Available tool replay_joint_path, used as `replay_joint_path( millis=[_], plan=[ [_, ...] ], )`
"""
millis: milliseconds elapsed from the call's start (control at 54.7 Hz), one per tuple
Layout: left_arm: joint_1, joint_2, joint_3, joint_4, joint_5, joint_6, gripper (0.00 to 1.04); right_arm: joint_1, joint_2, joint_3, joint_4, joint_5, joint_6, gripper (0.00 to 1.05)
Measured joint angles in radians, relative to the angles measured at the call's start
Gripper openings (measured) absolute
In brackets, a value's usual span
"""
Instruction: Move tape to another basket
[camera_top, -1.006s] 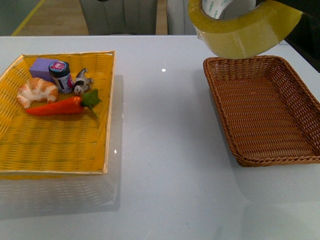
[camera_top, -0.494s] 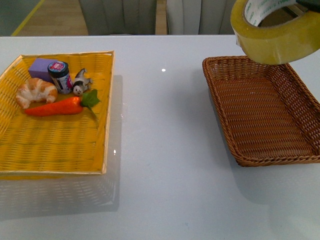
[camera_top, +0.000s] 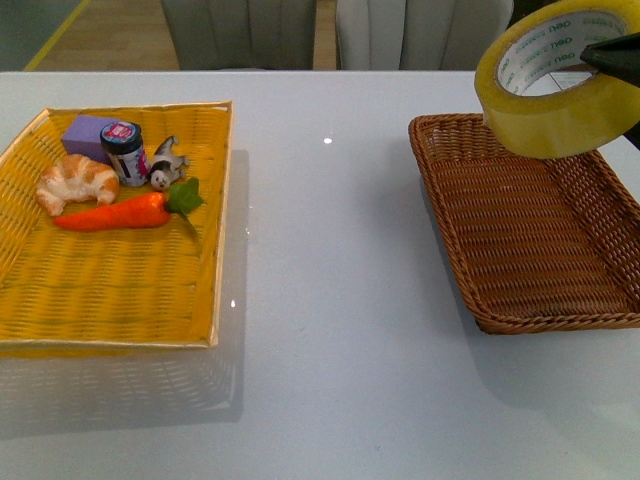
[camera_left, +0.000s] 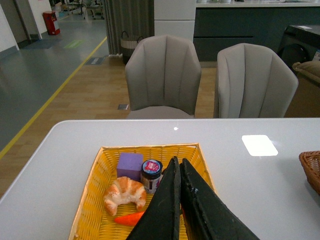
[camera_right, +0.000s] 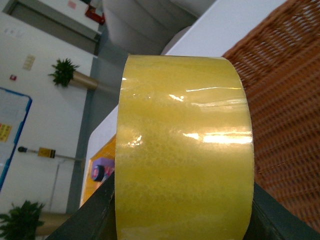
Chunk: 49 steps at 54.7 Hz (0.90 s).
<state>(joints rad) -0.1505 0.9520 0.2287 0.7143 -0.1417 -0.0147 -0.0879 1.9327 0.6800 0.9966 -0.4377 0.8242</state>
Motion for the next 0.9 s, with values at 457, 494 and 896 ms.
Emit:
replay_joint_path(
  millis=[457, 494, 896],
  plan=[
    [0.134, -0.235, -0.136, -0.098, 0.134, 0.004, 0.02, 0.029, 0.339, 0.278, -0.117, 0.14, 0.053, 0.47],
    [0.143, -0.253, -0.142, -0.108, 0.135, 0.004, 0.02, 0.034, 0.353, 0.294, -0.134, 0.151, 0.052, 0.47],
    [0.146, -0.412, -0.214, -0.185, 0.141, 0.005, 0.02, 0.044, 0.406, 0.325, -0.181, 0.195, 0.042, 0.6]
  ],
)
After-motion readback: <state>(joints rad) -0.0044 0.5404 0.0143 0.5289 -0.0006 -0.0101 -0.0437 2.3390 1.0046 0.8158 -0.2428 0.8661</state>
